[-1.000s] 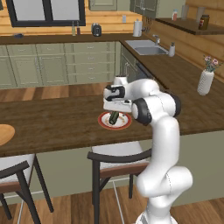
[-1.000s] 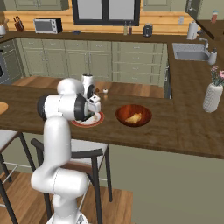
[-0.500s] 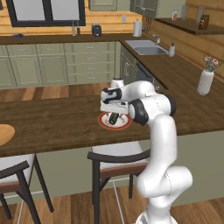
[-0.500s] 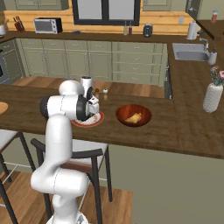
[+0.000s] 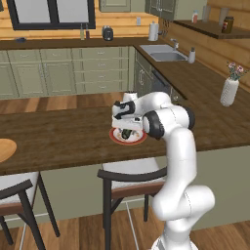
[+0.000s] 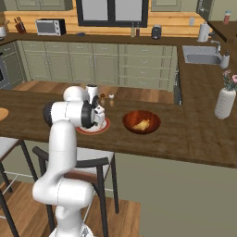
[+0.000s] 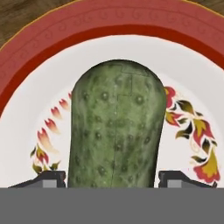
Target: Pick the chicken drumstick and cucumber from their plates and place them in the bowl. Then put the bowl in the fridge.
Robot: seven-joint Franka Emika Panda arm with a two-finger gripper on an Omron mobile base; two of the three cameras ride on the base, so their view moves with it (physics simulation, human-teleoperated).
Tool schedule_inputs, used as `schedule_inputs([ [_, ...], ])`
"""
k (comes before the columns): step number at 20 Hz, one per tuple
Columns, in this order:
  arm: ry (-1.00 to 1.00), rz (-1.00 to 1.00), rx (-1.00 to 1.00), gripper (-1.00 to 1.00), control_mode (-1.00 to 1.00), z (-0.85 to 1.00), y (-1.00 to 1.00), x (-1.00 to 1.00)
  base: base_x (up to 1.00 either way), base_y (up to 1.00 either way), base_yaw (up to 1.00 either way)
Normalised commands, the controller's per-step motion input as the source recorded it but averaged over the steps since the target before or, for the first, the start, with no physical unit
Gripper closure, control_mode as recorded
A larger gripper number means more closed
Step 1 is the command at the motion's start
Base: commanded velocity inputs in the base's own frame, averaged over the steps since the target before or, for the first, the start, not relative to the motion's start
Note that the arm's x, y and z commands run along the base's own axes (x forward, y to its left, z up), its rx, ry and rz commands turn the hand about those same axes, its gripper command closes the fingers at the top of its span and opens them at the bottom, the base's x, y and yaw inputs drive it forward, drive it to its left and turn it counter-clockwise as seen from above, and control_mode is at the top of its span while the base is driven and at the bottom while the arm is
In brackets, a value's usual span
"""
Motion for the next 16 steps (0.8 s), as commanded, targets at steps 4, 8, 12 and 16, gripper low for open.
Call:
schedule_inputs([
  [4,0.00,0.00,0.05,1.00,-1.00,0.12,-0.24,-0.02,0.00,0.00,0.00],
  [8,0.00,0.00,0.12,1.00,-1.00,0.57,-0.71,-0.04,0.00,0.00,0.00],
  [12,0.00,0.00,0.12,1.00,-1.00,0.78,-0.97,-0.09,0.00,0.00,0.00],
  [16,0.00,0.00,0.03,1.00,-1.00,0.45,-1.00,-0.01,0.00,0.00,0.00],
])
